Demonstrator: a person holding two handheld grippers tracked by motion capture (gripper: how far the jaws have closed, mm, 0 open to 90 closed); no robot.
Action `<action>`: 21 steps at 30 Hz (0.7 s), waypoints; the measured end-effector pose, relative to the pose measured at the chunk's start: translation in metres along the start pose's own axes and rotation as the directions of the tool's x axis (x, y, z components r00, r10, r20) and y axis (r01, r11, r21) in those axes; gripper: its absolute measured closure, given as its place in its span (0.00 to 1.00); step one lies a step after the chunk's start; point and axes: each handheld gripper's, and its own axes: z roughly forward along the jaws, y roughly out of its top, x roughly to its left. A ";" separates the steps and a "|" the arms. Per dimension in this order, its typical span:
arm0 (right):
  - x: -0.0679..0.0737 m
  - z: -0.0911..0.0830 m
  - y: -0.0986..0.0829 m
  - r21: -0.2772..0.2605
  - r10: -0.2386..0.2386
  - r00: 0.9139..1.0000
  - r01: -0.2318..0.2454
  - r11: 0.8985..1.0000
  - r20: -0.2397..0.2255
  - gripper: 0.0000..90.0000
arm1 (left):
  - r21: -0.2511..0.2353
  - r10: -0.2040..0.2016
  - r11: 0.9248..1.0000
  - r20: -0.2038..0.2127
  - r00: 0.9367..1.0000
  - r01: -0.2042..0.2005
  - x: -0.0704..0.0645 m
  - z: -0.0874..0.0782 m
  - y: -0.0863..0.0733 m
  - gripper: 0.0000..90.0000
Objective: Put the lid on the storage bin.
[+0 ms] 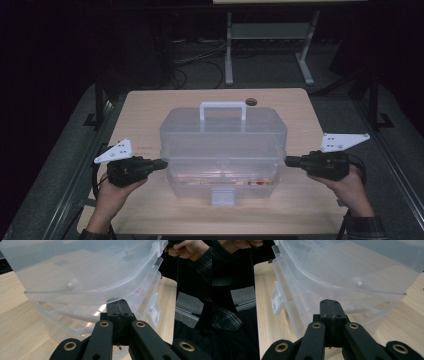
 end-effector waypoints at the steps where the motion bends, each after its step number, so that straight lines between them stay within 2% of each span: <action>1: 0.000 0.000 0.000 0.000 0.000 1.000 0.000 1.000 0.000 1.00 | 0.000 0.000 1.000 0.000 1.000 0.000 0.000 0.000 0.000 1.00; 14: 0.010 0.001 -0.012 0.011 0.006 1.000 -0.006 1.000 0.010 1.00 | 0.004 -0.001 1.000 0.004 1.000 0.001 -0.004 -0.001 -0.015 1.00; 21: 0.010 0.004 -0.019 0.022 0.014 1.000 -0.014 1.000 0.010 1.00 | 0.023 -0.001 1.000 -0.010 1.000 0.001 -0.005 -0.002 -0.024 1.00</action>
